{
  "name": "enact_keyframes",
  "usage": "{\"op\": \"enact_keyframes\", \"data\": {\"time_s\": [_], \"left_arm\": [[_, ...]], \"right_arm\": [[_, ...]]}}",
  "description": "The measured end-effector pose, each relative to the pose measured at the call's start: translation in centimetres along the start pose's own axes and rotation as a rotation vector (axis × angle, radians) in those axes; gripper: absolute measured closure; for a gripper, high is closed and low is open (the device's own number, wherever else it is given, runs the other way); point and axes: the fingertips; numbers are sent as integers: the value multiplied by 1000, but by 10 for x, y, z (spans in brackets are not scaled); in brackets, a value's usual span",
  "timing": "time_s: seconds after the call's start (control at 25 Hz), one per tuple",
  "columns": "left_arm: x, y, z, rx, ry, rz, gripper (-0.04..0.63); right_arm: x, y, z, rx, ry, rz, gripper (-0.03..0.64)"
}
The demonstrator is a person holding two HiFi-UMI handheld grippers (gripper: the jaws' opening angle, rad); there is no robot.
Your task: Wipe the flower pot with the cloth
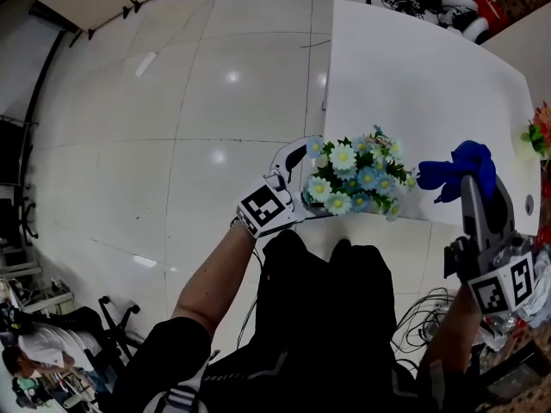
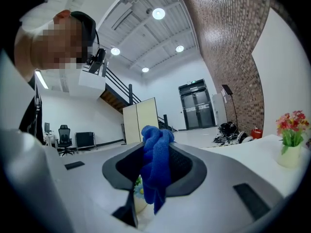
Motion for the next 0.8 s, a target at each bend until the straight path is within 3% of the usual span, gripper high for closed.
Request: {"op": "enact_keyframes", "data": {"time_s": [0.24, 0.64, 0.8], "left_arm": [[21, 4, -7, 17, 91, 8, 0], [37, 8, 1, 41, 46, 11, 3], [39, 8, -2, 50, 62, 2, 35]], "right_arm": [[0, 6, 0, -14, 1, 14, 514], [-8, 16, -10, 7, 24, 54, 514], [-8, 19, -10, 12, 21, 66, 514]]}}
Point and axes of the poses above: the fingertips, and each gripper's own axes: x forward along the fingers, z to its left, y out of its underside, and after that the axes turned 3 degrees about y, right-handed
